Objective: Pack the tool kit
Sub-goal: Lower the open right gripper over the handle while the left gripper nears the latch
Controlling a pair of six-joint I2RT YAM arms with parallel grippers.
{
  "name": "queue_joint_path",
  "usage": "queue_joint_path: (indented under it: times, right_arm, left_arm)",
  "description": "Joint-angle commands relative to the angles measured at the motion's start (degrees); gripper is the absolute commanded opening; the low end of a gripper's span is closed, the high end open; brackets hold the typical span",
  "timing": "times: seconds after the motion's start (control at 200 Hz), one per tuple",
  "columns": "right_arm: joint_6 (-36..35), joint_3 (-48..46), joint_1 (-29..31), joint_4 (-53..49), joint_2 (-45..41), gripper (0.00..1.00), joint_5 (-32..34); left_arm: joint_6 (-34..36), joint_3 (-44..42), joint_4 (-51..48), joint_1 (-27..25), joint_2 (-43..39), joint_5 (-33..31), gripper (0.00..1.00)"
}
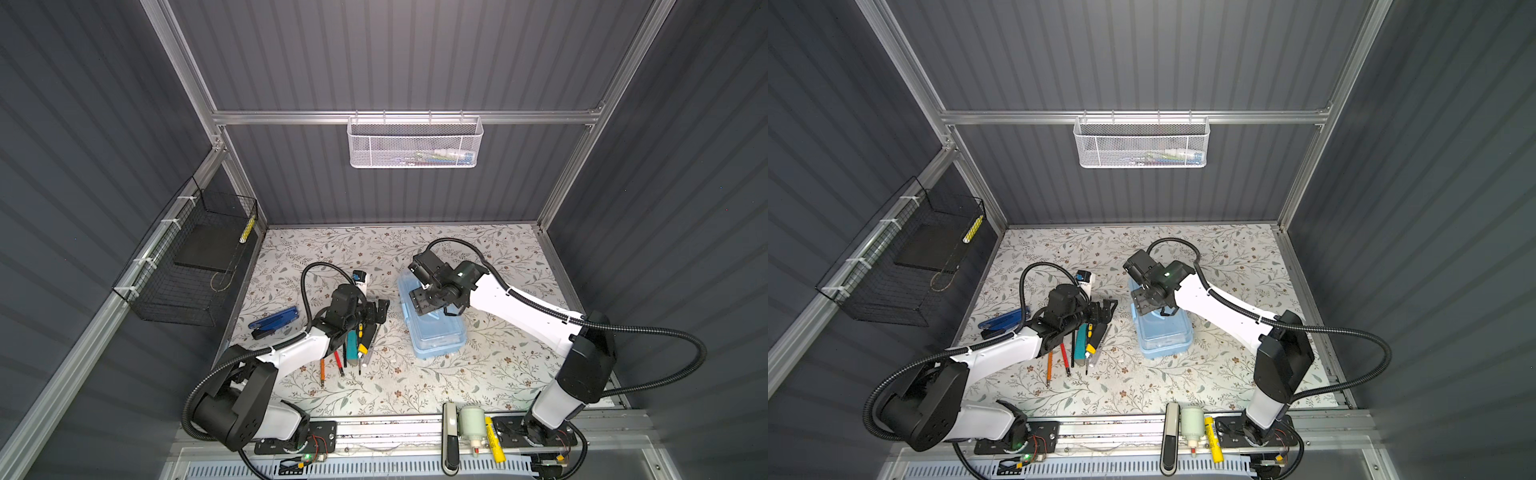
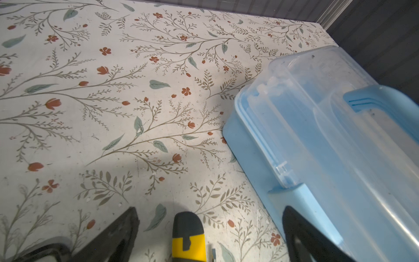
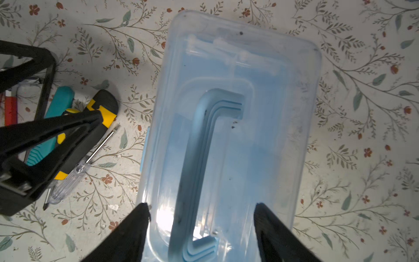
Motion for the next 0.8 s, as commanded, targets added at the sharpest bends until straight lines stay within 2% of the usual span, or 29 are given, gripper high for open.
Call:
queue_joint_path:
  times: [0.0,0.275,0.435,0.55,0.796]
  right_arm:
    - [-0.41,3.19,1.07,-3.2,1.97,0.73,3.67]
    - [0.94,9.05,3.44,-7.6,7.64,0.66,6.21]
    - [1.39,11.91,3.82,-11.54,10.53,0.64,10.75]
    - [1.74,11.94,3.78,-11.59,10.98,0.62,11.0]
    - [2.35,11.33,3.65,-11.82,10.77,0.48,11.17]
  left_arm:
    - [0.28,2.4,-6.19,-0.19,0.74,-2.33,0.99]
    - [-1.44,2.03,-5.41,-0.26,2.34,-1.78,0.99]
    - [-0.2,1.2,-4.85,-0.26,0.96,-1.0,0.99]
    - [0.85,1.12,-5.06,-0.26,0.59,-0.8,0.99]
    - [0.5,1.32,-5.07,-0.22,1.1,0.02,0.99]
